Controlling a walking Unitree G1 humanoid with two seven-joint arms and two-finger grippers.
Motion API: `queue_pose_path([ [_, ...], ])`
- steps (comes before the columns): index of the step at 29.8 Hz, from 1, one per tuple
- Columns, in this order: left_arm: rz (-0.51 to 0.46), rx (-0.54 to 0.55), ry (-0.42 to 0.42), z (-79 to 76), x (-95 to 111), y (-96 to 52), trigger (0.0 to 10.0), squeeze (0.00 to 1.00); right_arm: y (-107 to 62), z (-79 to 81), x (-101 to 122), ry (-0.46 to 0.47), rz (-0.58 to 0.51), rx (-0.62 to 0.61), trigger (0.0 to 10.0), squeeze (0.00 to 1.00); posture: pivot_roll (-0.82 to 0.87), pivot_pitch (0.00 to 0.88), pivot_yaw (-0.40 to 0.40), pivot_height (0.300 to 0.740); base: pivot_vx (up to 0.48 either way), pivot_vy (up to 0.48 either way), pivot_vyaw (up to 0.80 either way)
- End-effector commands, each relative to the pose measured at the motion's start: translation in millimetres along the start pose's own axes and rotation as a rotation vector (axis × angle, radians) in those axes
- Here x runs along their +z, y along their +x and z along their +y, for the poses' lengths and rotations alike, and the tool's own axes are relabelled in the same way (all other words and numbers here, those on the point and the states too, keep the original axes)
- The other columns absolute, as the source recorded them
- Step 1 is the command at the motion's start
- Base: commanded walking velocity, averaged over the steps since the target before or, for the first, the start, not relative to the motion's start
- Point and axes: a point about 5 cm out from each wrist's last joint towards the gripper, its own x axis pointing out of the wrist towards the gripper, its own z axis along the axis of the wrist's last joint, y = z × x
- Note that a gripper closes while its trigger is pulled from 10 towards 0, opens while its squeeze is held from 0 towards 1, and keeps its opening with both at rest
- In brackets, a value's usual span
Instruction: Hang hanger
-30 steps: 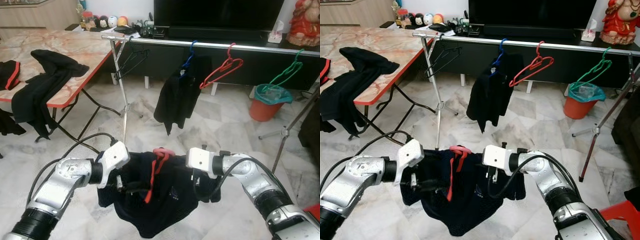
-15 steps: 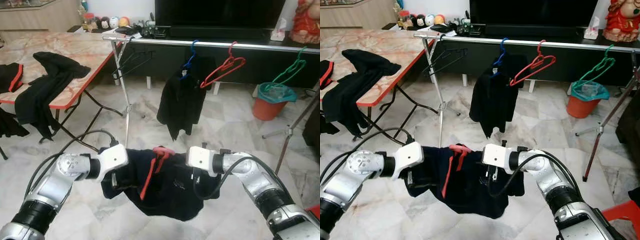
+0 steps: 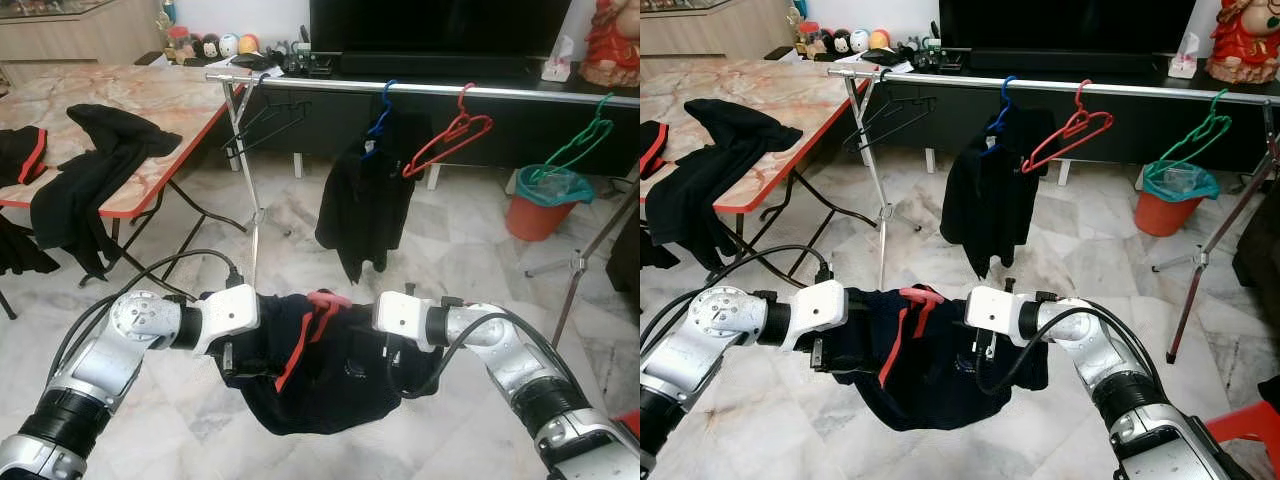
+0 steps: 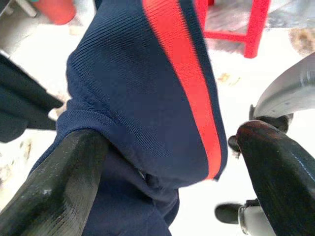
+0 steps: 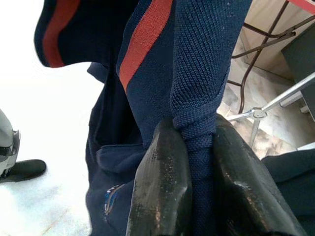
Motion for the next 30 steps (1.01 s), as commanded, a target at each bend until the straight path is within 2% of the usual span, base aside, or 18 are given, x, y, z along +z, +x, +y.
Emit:
queue_pose_path([
  [1, -0.036, -0.032, 0.062, 2.0, 14, -0.3, 10.0, 1.00, 3.4, -2.9, 8, -0.033, -0.022, -0.001, 0.0, 0.00, 0.08, 0.000, 0.059, 0.740, 0.000, 0.000, 0.00],
  [5, -0.039, -0.090, 0.084, -2.9, 22, 2.1, 10.0, 1.00, 5.1, -2.8, 9, -0.031, -0.026, -0.005, 0.0, 0.00, 0.07, 0.000, 0.063, 0.740, 0.000, 0.000, 0.00],
  [6, -0.037, -0.122, 0.094, -6.2, 26, 0.6, 10.0, 0.95, 5.4, -2.9, 9, -0.029, -0.022, -0.010, 0.0, 0.00, 0.07, 0.000, 0.066, 0.740, 0.000, 0.000, 0.00],
  [7, -0.045, -0.129, 0.099, -7.6, 29, 0.4, 10.0, 0.00, 5.4, -2.7, 8, -0.029, -0.020, -0.011, 0.0, 0.00, 0.07, 0.000, 0.066, 0.740, 0.000, 0.000, 0.00],
  [13, -0.014, -0.193, 0.105, -16.1, 33, -4.2, 10.0, 0.00, 6.4, -2.4, 7, -0.024, -0.011, -0.026, 0.0, 0.00, 0.08, 0.000, 0.066, 0.740, 0.000, 0.000, 0.00],
  [16, 0.053, -0.255, 0.092, -26.4, 25, -12.9, 10.0, 0.00, 5.5, -4.9, 5, -0.021, 0.000, -0.044, 0.0, 0.00, 0.08, 0.000, 0.066, 0.740, 0.000, 0.000, 0.00],
  [18, 0.058, -0.260, 0.089, -27.3, 25, -14.7, 10.0, 0.00, 5.6, -5.4, 5, -0.021, 0.002, -0.045, 0.0, 0.00, 0.09, 0.000, 0.068, 0.740, 0.000, 0.000, 0.00],
  [21, 0.050, -0.209, 0.094, -23.8, 28, -19.1, 10.0, 0.00, 6.0, -6.1, 6, -0.021, 0.003, -0.050, 0.0, 0.00, 0.09, 0.000, 0.068, 0.740, 0.000, 0.000, 0.00],
  [23, 0.004, -0.140, 0.112, -16.9, 36, -19.5, 10.0, 0.00, 6.9, -5.6, 7, -0.020, -0.004, -0.047, 0.0, 0.00, 0.09, 0.000, 0.068, 0.740, 0.000, 0.000, 0.00],
  [25, -0.002, -0.133, 0.113, -16.2, 37, -19.6, 10.0, 0.00, 7.0, -5.5, 7, -0.020, -0.005, -0.047, 0.0, 0.00, 0.09, 0.000, 0.068, 0.740, 0.000, 0.000, 0.00],
  [27, -0.060, -0.043, 0.160, -5.7, 44, -15.5, 10.0, 0.00, 7.9, -5.3, 8, -0.021, -0.010, -0.044, 0.0, 0.00, 0.09, 0.000, 0.067, 0.740, 0.000, 0.000, 0.00],
  [28, -0.074, -0.001, 0.211, -0.9, 48, -10.2, 10.0, 0.00, 8.3, -5.2, 8, -0.021, -0.014, -0.041, 0.0, 0.00, 0.09, 0.000, 0.070, 0.740, 0.000, 0.000, 0.00],
  [30, -0.070, 0.004, 0.262, -0.1, 51, -5.6, 10.0, 0.00, 8.0, -5.5, 9, -0.021, -0.017, -0.041, 0.0, 0.00, 0.09, 0.000, 0.069, 0.740, 0.000, 0.000, 0.00],
])
